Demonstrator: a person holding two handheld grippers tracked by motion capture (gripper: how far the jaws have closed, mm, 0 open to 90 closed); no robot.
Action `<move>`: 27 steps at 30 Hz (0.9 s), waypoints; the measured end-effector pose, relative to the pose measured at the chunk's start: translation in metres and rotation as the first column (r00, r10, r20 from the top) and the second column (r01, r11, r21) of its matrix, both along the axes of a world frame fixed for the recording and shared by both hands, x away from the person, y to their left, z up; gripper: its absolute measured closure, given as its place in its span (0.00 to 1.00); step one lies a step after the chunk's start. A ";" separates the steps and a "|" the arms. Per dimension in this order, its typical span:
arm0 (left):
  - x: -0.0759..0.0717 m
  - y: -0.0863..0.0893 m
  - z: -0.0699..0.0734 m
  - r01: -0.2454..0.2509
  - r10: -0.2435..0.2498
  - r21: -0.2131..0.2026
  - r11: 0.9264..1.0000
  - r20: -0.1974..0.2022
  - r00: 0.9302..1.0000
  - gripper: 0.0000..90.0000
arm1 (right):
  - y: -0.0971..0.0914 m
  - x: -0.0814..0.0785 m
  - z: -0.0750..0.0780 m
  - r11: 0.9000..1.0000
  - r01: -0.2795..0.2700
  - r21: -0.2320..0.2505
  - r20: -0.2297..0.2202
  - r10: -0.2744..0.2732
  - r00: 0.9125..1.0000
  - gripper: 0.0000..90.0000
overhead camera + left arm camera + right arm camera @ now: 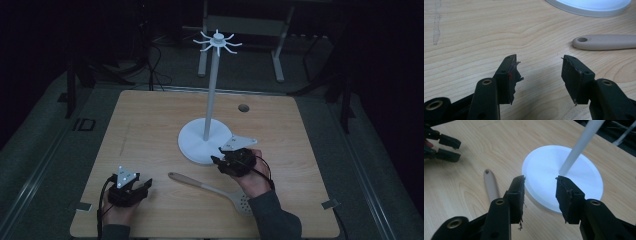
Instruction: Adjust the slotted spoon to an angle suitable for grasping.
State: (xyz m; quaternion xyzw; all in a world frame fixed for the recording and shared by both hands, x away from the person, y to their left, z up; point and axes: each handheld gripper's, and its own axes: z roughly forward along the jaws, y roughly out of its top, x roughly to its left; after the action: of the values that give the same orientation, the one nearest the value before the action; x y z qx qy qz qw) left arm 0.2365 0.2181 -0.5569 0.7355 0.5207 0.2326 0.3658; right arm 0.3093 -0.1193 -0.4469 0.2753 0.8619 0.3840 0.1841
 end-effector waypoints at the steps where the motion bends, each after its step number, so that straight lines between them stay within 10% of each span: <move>1: 0.000 0.000 0.000 0.000 0.000 0.000 1.000 0.000 1.000 0.52 | 0.000 0.000 0.000 1.000 0.000 0.000 0.000 0.000 1.000 0.65; 27: -0.001 0.002 0.000 0.006 -0.006 -0.007 1.000 0.005 1.000 0.52 | 0.038 0.012 -0.016 0.975 -0.126 -0.181 -0.087 0.112 0.990 0.66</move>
State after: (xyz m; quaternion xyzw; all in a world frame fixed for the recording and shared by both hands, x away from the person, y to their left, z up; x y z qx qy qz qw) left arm 0.2351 0.2197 -0.5569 0.7353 0.5184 0.2314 0.3702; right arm 0.3217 -0.0810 -0.4629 0.2192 0.9153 0.3015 0.1526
